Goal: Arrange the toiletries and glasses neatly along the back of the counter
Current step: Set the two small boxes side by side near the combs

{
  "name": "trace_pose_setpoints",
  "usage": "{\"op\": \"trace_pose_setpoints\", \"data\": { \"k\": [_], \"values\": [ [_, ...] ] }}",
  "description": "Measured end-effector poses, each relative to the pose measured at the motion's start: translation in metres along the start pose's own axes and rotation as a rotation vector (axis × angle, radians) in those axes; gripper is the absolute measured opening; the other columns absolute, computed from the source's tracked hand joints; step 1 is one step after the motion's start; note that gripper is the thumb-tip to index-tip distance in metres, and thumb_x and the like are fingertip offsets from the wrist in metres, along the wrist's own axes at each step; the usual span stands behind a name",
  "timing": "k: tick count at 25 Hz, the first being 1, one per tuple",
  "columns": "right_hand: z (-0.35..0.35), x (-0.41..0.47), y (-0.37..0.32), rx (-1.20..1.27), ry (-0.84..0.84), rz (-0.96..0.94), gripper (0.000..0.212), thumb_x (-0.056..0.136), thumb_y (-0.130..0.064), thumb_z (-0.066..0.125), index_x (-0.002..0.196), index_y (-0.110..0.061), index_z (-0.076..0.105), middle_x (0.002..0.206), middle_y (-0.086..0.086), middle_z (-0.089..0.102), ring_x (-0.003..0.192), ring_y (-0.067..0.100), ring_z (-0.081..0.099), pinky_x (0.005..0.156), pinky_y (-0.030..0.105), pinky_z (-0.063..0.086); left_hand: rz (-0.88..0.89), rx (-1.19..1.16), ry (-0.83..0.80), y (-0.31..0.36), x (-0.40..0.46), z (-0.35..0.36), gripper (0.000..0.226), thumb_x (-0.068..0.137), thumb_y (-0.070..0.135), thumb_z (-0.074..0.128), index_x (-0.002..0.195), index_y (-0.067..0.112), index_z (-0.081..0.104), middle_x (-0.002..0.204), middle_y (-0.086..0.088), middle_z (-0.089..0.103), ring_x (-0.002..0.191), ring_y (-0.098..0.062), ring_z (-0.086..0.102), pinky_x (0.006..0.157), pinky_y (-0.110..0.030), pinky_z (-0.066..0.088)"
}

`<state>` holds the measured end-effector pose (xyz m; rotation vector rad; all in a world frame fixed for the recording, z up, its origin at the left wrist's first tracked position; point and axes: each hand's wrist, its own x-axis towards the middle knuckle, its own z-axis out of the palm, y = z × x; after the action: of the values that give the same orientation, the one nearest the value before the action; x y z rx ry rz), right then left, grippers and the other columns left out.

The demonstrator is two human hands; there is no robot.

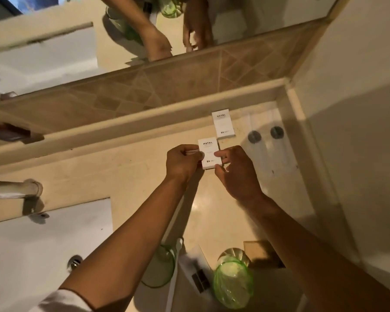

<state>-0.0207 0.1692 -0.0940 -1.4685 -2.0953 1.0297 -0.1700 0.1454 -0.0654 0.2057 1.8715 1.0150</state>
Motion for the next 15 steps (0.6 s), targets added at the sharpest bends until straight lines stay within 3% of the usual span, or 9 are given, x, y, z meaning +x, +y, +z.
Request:
{"op": "trace_pose_setpoints", "data": {
  "k": [2, 5, 7, 10, 12, 15],
  "values": [
    [0.005, 0.014, 0.002, -0.008, 0.007, -0.022, 0.029, 0.085, -0.005, 0.072, 0.113, -0.01, 0.065, 0.125, 0.012, 0.061, 0.12, 0.027, 0.061, 0.084, 0.004, 0.045, 0.041, 0.066, 0.04, 0.002, 0.014, 0.002, 0.013, 0.084, 0.001, 0.073, 0.091, 0.011, 0.072, 0.1, -0.013, 0.077, 0.094, -0.031, 0.076, 0.086, -0.049, 0.063],
    [0.011, 0.03, 0.007, -0.029, 0.006, -0.027, 0.027, 0.085, -0.003, 0.071, 0.111, -0.01, 0.067, 0.131, 0.013, 0.059, 0.126, 0.03, 0.057, 0.094, 0.025, 0.054, 0.14, 0.214, 0.079, 0.004, 0.024, 0.008, 0.009, 0.085, 0.008, 0.071, 0.091, 0.014, 0.073, 0.095, -0.005, 0.076, 0.094, -0.024, 0.073, 0.089, -0.043, 0.061],
    [0.015, 0.037, 0.009, -0.067, -0.006, -0.03, 0.027, 0.086, -0.005, 0.071, 0.112, -0.011, 0.066, 0.129, 0.01, 0.058, 0.123, 0.028, 0.059, 0.096, 0.02, 0.05, 0.188, 0.256, 0.093, 0.007, 0.025, 0.012, 0.011, 0.086, 0.008, 0.068, 0.088, 0.018, 0.071, 0.087, 0.0, 0.074, 0.087, -0.02, 0.071, 0.083, -0.037, 0.061],
    [0.019, 0.037, 0.013, -0.157, -0.024, -0.034, 0.031, 0.087, -0.012, 0.071, 0.117, -0.015, 0.064, 0.13, 0.007, 0.056, 0.124, 0.026, 0.057, 0.103, 0.032, 0.051, 0.273, 0.354, 0.107, 0.006, 0.021, 0.011, 0.021, 0.087, 0.012, 0.068, 0.107, 0.013, 0.072, 0.087, 0.001, 0.071, 0.082, -0.017, 0.067, 0.08, -0.033, 0.057],
    [0.015, 0.034, 0.017, -0.139, -0.016, -0.026, 0.035, 0.088, -0.016, 0.071, 0.121, -0.021, 0.06, 0.132, 0.004, 0.051, 0.123, 0.024, 0.056, 0.102, 0.037, 0.052, 0.478, 0.512, 0.132, -0.002, 0.018, 0.002, 0.032, 0.089, 0.018, 0.069, 0.121, 0.011, 0.067, 0.104, -0.004, 0.067, 0.095, -0.02, 0.063, 0.084, -0.031, 0.052],
    [0.002, 0.044, 0.022, -0.105, 0.053, -0.013, 0.037, 0.088, -0.018, 0.068, 0.123, -0.028, 0.058, 0.131, -0.003, 0.044, 0.121, 0.021, 0.051, 0.097, 0.04, 0.054, 0.895, 0.817, 0.075, -0.019, 0.016, -0.012, 0.038, 0.091, 0.024, 0.07, 0.126, 0.011, 0.066, 0.125, -0.011, 0.06, 0.116, -0.028, 0.056, 0.093, -0.035, 0.048]
  ]
}}
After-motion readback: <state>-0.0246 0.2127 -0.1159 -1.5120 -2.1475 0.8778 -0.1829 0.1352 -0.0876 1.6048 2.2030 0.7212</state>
